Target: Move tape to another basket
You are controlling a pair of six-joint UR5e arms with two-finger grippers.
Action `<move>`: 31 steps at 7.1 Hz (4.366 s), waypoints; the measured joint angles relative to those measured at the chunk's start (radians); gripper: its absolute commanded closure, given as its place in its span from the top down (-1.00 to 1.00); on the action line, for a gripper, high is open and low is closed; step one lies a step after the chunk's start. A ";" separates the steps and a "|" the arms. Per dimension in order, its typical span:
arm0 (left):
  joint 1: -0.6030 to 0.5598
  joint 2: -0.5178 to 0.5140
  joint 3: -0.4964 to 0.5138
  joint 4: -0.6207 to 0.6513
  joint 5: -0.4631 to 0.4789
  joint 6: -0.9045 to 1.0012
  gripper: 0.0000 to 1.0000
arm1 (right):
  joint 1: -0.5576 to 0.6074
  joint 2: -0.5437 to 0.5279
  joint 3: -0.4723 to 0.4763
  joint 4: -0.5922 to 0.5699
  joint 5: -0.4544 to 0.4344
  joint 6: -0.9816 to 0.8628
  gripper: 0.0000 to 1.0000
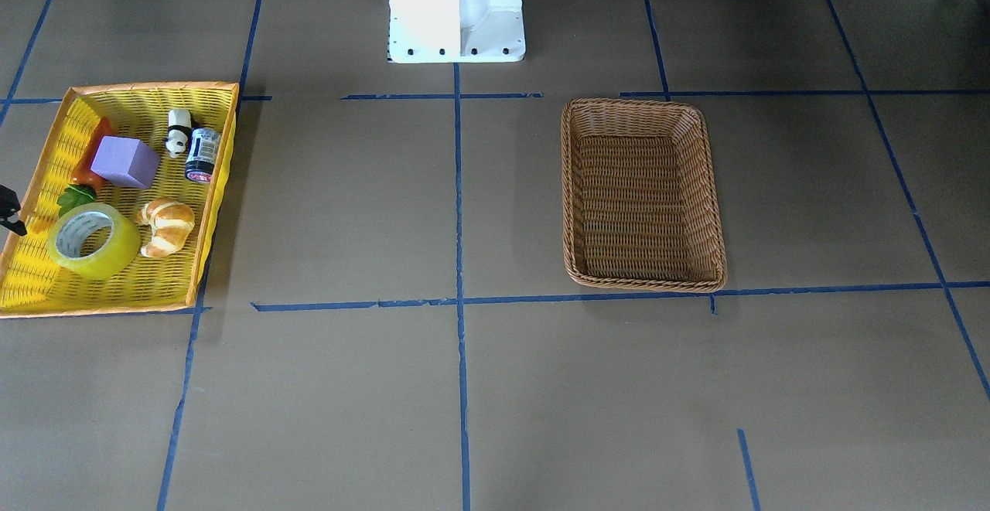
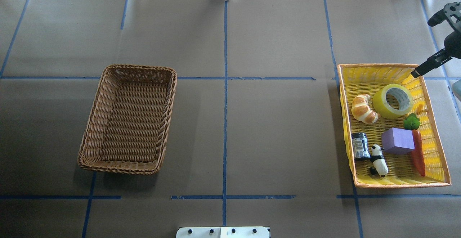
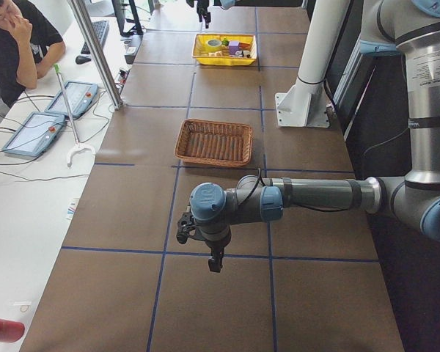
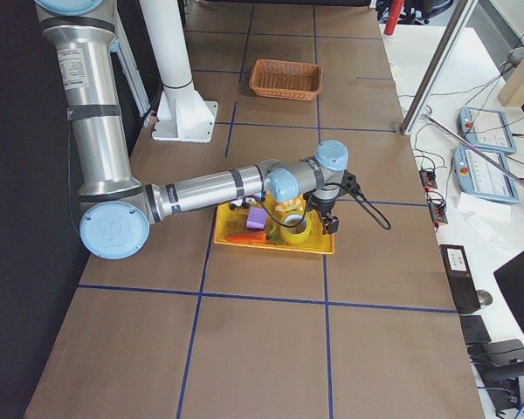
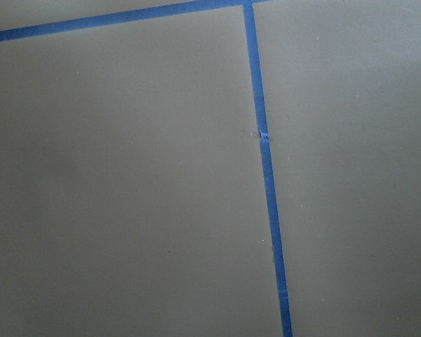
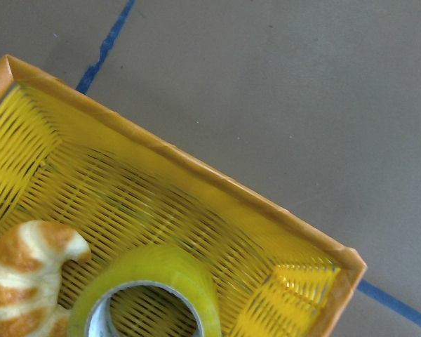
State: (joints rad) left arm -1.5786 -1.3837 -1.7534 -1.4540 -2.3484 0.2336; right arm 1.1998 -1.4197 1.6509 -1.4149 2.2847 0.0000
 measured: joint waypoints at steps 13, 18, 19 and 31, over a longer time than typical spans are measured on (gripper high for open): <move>0.000 0.000 0.013 -0.001 0.000 0.000 1.00 | -0.124 0.006 -0.160 0.131 -0.036 0.019 -0.77; 0.000 -0.001 0.007 -0.002 0.000 0.000 1.00 | -0.132 0.007 -0.152 0.128 -0.041 0.017 -1.00; 0.000 -0.001 0.000 -0.002 0.002 0.000 1.00 | -0.123 0.008 -0.143 0.128 -0.039 0.017 -1.00; 0.272 -0.192 -0.117 -0.655 -0.063 -0.891 1.00 | -0.100 0.087 0.061 0.415 0.090 0.908 -1.00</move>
State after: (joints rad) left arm -1.3065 -1.5755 -1.8708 -2.1088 -2.4116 -0.6573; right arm 1.1002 -1.3326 1.7115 -0.9999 2.3744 0.9078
